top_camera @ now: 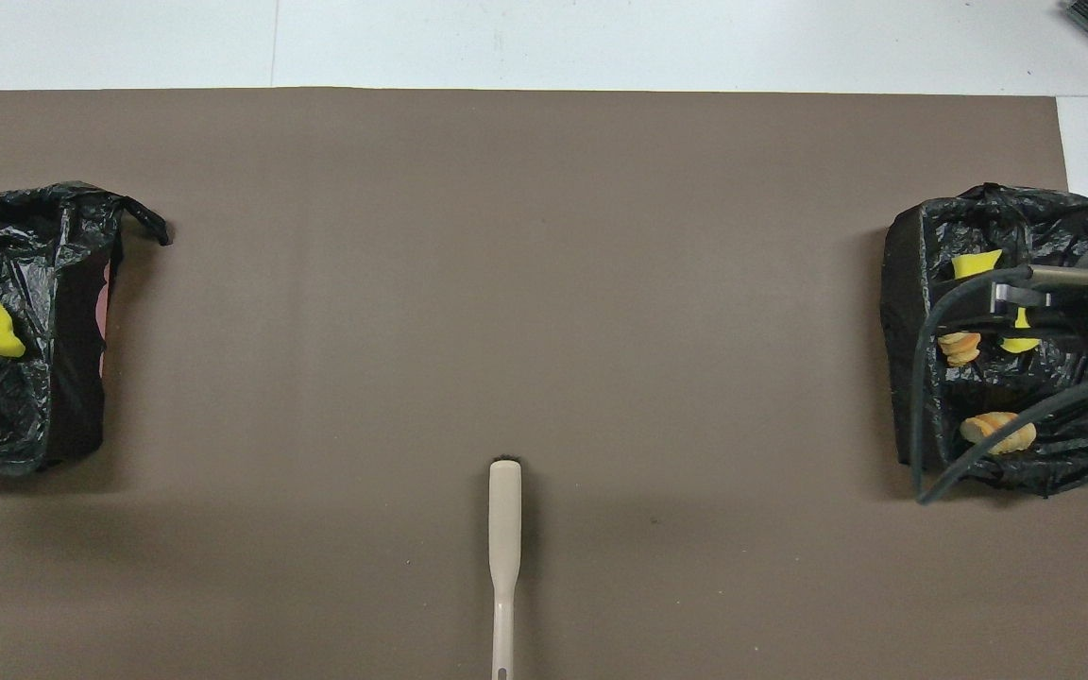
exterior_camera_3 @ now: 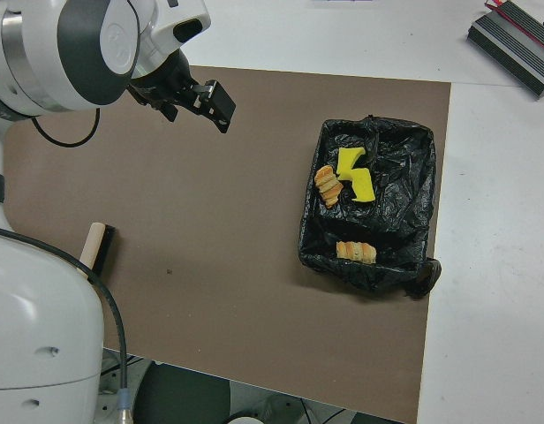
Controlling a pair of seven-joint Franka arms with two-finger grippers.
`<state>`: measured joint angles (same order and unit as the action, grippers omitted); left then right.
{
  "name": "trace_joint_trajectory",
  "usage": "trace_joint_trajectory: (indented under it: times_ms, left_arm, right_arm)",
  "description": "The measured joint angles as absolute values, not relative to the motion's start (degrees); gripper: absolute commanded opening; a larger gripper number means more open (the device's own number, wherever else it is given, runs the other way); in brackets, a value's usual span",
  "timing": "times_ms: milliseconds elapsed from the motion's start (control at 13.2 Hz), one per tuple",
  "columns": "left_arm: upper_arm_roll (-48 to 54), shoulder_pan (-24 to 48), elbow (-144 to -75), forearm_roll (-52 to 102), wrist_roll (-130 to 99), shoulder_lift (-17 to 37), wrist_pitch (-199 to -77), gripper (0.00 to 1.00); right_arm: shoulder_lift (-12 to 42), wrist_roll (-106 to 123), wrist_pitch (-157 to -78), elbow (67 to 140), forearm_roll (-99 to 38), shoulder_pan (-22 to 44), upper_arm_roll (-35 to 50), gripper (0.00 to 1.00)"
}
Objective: Sweep and dump trash in bin
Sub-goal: 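Tip the dustpan over the bin nearest the left gripper, then carry the empty dustpan back to the table center with the left gripper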
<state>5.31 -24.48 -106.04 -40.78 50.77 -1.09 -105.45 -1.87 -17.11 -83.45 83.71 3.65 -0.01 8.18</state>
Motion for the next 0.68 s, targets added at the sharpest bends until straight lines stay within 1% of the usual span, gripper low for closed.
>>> trace_joint_trajectory:
  times_ms: [152,304,380,683]
  left_arm:
    - [5.5,-20.5,-105.1,-48.8,50.9,0.1,-106.1,0.00]
    - [5.8,-17.4,-103.2,-53.7,50.9,1.9,-106.1,0.00]
    - [5.8,-16.4,-101.3,-54.8,51.4,3.1,-106.1,0.00]
    - [5.8,-12.0,-89.5,-58.4,60.6,9.8,-106.2,0.00]
  right_arm:
    - [-1.7,-17.1,-83.4,83.8,3.2,-0.3,8.2,1.00]
    - [-1.7,-17.1,-83.1,83.9,2.7,-0.5,8.1,1.00]
    - [-1.7,-17.1,-83.0,83.9,2.7,-0.5,7.9,1.00]
    - [-1.7,-17.1,-82.9,84.0,2.6,-1.1,7.4,1.00]
